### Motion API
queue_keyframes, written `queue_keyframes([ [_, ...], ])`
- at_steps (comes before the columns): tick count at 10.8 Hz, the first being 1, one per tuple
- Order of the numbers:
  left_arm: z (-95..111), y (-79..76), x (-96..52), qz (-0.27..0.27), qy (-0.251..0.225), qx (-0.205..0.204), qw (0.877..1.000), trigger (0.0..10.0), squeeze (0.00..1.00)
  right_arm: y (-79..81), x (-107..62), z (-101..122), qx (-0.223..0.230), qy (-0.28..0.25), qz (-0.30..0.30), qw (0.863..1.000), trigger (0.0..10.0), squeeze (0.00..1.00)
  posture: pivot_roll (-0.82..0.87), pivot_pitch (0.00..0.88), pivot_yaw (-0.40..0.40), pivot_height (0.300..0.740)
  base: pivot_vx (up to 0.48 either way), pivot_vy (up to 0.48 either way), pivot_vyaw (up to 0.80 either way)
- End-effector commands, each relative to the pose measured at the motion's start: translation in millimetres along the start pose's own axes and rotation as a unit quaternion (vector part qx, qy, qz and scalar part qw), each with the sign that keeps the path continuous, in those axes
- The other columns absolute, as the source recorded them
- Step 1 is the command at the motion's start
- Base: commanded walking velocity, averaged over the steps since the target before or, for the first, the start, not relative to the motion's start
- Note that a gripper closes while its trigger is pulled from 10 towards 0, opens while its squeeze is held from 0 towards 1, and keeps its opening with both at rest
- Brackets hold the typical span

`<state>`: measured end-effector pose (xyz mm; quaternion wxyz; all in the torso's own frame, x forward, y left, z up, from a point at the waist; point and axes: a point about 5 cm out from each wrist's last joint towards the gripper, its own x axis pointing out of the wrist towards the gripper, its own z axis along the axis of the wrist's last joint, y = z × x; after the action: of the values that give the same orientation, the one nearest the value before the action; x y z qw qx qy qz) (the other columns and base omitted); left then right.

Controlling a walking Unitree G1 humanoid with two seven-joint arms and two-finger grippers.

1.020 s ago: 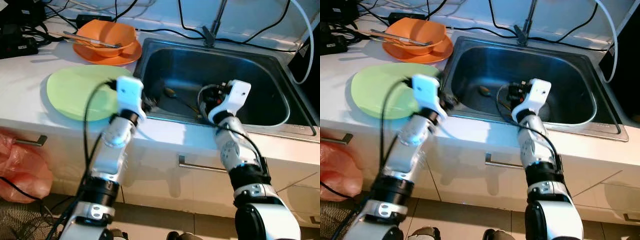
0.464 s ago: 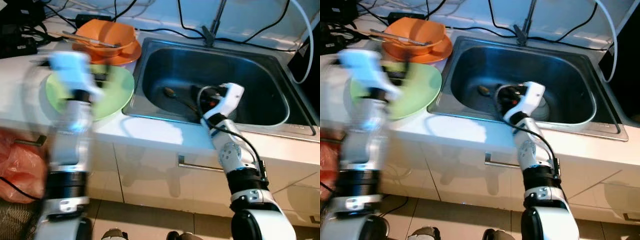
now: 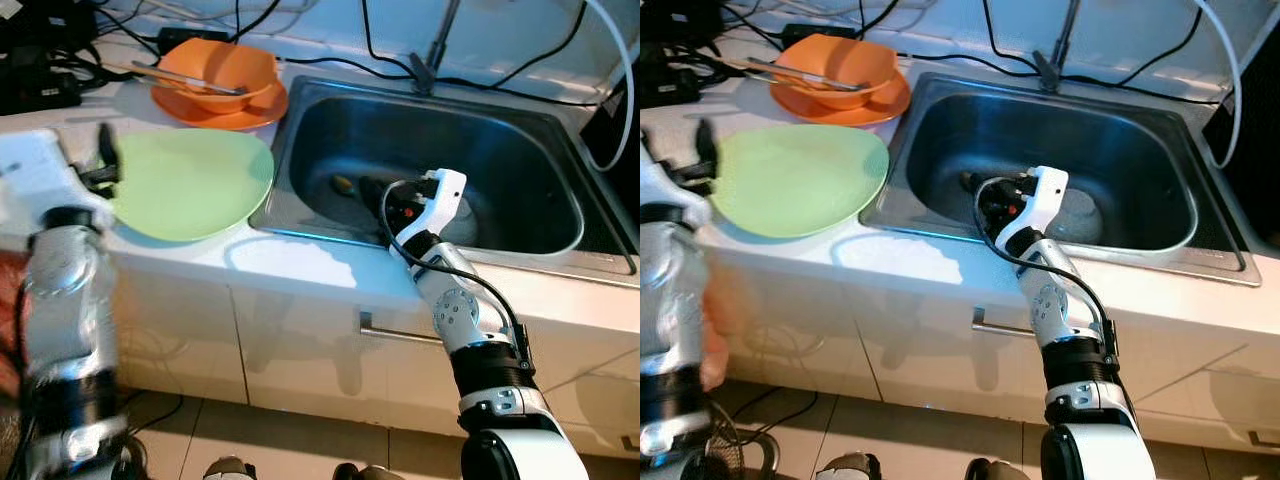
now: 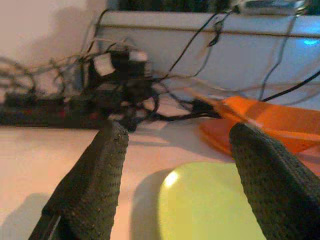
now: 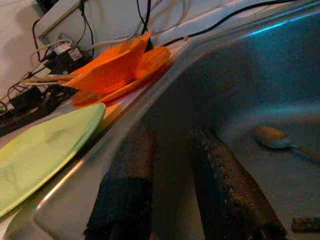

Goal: Kitchen organization

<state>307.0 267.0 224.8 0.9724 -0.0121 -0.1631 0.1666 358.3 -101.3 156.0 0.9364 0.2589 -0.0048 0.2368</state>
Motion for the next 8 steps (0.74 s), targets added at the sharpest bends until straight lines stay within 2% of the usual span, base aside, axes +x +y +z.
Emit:
queue_keyframes([
  [1, -2, 4.9, -5.3, 0.016, 0.013, -0.015, 1.0, 10.0, 0.0, -3.1, -4.2, -1, -0.002, 0.004, 0.0, 1.0, 10.0, 0.0, 0.16, 0.124, -0.098, 0.74, 0.0, 0.0, 0.0],
  [3, -5, 16.6, -12.2, 0.015, 0.067, -0.059, 0.996, 10.0, 0.0, -2.4, -4.9, -2, -0.004, 0.009, 0.001, 1.0, 10.0, 0.0, 0.17, 0.125, -0.097, 0.74, 0.0, 0.0, 0.0],
  [6, -5, 30.1, -18.7, -0.002, 0.135, -0.064, 0.989, 10.0, 0.0, -1.7, -5.0, -1, -0.004, 0.008, 0.001, 1.0, 10.0, 0.0, 0.17, 0.128, -0.096, 0.74, 0.0, 0.0, 0.0],
  [7, -3, 36.3, -23.3, -0.016, 0.177, -0.077, 0.981, 10.0, 0.0, -1.1, -4.6, 0, -0.004, 0.006, 0.003, 1.0, 10.0, 0.0, 0.17, 0.13, -0.096, 0.74, 0.0, 0.0, 0.0],
  [8, -3, 40.3, -23.3, -0.013, 0.188, -0.097, 0.977, 10.0, 0.0, -1.0, -4.2, 0, -0.003, 0.007, 0.003, 1.0, 10.0, 0.0, 0.18, 0.131, -0.097, 0.74, 0.0, 0.0, 0.0],
])
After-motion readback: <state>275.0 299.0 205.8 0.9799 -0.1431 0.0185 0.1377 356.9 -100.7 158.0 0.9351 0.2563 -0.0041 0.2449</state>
